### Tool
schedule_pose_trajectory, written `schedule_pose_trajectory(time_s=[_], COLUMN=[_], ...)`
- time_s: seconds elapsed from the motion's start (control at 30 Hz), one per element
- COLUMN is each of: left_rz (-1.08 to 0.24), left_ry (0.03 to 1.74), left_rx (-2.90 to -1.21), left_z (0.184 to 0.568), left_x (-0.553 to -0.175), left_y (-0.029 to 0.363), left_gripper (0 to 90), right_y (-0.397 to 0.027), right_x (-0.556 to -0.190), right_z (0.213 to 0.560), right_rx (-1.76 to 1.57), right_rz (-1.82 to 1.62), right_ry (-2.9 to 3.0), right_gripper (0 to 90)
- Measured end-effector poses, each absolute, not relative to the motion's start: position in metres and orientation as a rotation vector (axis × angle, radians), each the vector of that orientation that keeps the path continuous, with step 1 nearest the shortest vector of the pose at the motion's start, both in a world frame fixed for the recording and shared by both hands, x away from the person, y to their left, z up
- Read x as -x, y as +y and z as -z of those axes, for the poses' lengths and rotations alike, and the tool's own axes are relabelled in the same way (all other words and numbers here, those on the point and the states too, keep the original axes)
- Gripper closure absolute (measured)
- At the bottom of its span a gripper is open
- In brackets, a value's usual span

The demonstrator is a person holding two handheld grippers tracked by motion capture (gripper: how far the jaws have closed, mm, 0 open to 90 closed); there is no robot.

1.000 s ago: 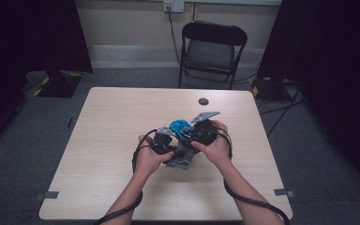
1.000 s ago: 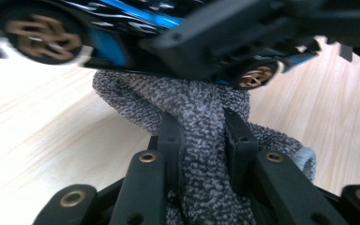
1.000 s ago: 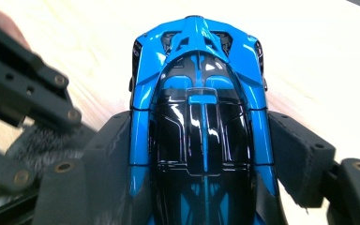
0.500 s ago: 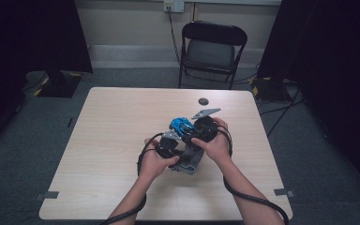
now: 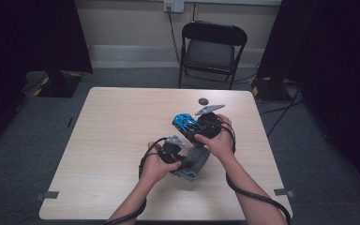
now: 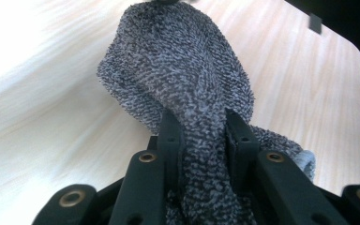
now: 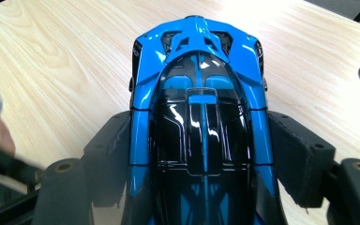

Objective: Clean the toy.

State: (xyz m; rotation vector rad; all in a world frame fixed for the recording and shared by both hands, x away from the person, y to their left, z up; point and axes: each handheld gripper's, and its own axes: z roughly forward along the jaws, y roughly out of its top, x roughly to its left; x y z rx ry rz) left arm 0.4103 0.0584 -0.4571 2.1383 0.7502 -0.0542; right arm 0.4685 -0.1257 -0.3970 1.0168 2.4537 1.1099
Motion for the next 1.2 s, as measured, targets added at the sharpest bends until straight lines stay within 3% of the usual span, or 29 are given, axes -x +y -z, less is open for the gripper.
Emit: schedule_pose_trajectory(time_s=[0.7, 1.2], left_rz=[-0.126, -0.183], left_ry=[0.963, 0.988], left_rx=[-2.129, -2.083], left_z=[0.451, 0.444], left_x=[-0.435, -0.446], left_y=[0.124, 0.128], left_gripper=[71.9, 72.4], right_y=[-0.14, -0.134], right_x=[-0.453, -0.442], right_z=[0.406, 0.413], right_rx=[-0.997, -0.95], right_rz=[-1.137, -1.138], right_ry=[2.474, 2.504], right_gripper=[28.4, 28.4])
